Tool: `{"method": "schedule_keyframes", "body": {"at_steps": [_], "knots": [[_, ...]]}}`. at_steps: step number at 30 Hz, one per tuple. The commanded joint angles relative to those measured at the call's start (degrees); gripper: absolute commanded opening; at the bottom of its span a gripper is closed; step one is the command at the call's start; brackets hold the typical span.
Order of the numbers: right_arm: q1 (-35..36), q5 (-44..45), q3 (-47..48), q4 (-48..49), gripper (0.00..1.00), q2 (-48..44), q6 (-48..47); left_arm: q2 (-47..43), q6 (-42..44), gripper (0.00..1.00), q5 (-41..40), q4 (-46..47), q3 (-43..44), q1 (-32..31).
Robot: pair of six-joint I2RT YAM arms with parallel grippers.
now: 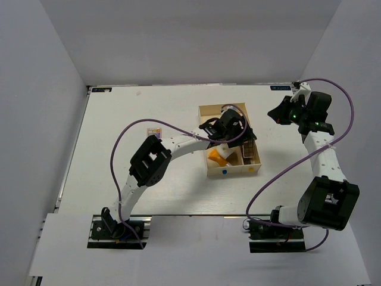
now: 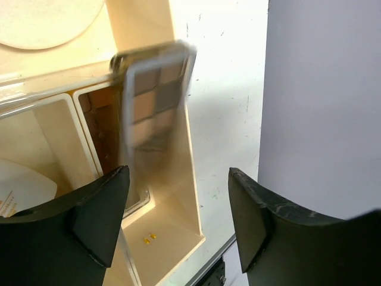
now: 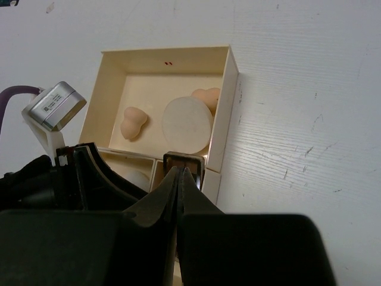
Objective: Organize the makeup
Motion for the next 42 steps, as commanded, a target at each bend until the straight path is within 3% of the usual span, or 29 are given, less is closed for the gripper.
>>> {"method": "schedule_keyframes", "body": {"at_steps": [1, 8, 15, 18, 19, 22, 26, 29, 30, 31, 33, 34, 35, 36, 38, 42], "knots": [[-0.38, -1.22, -0.27, 2.52, 0.00, -1.84, 0.58, -1.83, -0.07, 0.78, 0.27, -0.71, 2.17, -0.23], [-0.46, -1.39, -0.10, 2.35, 0.00, -2.02, 0.14, -2.97, 0.98, 0.79, -0.69, -0.36, 3.75, -0.23], [-0.38, -1.57, -0.27, 2.17, 0.00, -2.20, -0.38, -12.35, 7.83, 0.70, -7.28, -1.06, 1.39, 1.35], [-0.29, -1.74, -0.27, 1.99, 0.00, -2.11, -0.56, -16.23, 10.65, 0.57, -9.49, -3.42, -3.25, 4.51], [-0.38, -1.83, -0.27, 2.08, 0.00, -2.11, -0.65, -18.33, 10.56, 0.39, -9.40, -5.09, -4.41, 5.74], [-0.38, -2.01, -0.54, 1.99, 0.00, -1.85, -1.17, -21.67, 9.77, 0.00, -8.87, -10.98, -10.29, 12.15], [-0.29, -2.45, -0.62, 1.56, 0.00, -1.58, -2.14, -27.04, 8.97, 0.00, -7.99, -13.71, -19.25, 21.46], [0.06, -3.15, -0.19, 0.33, 0.00, -0.79, -3.46, -28.63, 13.45, 0.06, -9.48, -18.61, -21.91, 27.71], [0.06, -3.85, -0.01, -0.11, 0.07, -0.35, -3.72, -28.29, 15.38, 0.09, -10.10, -19.69, -21.82, 30.16], [0.32, -5.51, 0.60, -1.33, 0.23, 0.61, -3.90, -27.93, 18.01, 0.14, -10.10, -21.26, -21.47, 31.31], [0.33, -7.18, 1.22, -2.57, 0.39, 1.58, -3.90, -25.04, 19.08, 0.37, -8.62, -26.97, -20.68, 34.73], [0.50, -7.45, 1.66, -3.36, 0.53, 2.45, -3.81, -23.90, 18.56, 0.49, -8.52, -28.91, -19.98, 35.45], [0.59, -7.63, 1.58, -3.63, 0.57, 2.64, -3.90, -22.50, 18.21, 0.64, -8.26, -30.58, -20.24, 35.46], [0.76, -7.72, 1.49, -3.54, 0.60, 2.90, -3.90, -21.87, 16.64, 0.72, -8.08, -30.94, -21.11, 36.24], [0.94, -7.54, 1.31, -3.46, 0.60, 2.90, -3.90, -21.43, 16.10, 0.75, -7.99, -30.25, -21.64, 36.77], [0.94, -7.02, 1.31, -3.63, 0.61, 2.81, -5.55, -17.92, 24.76, 0.87, -8.17, -31.28, -15.09, 36.77]]}}
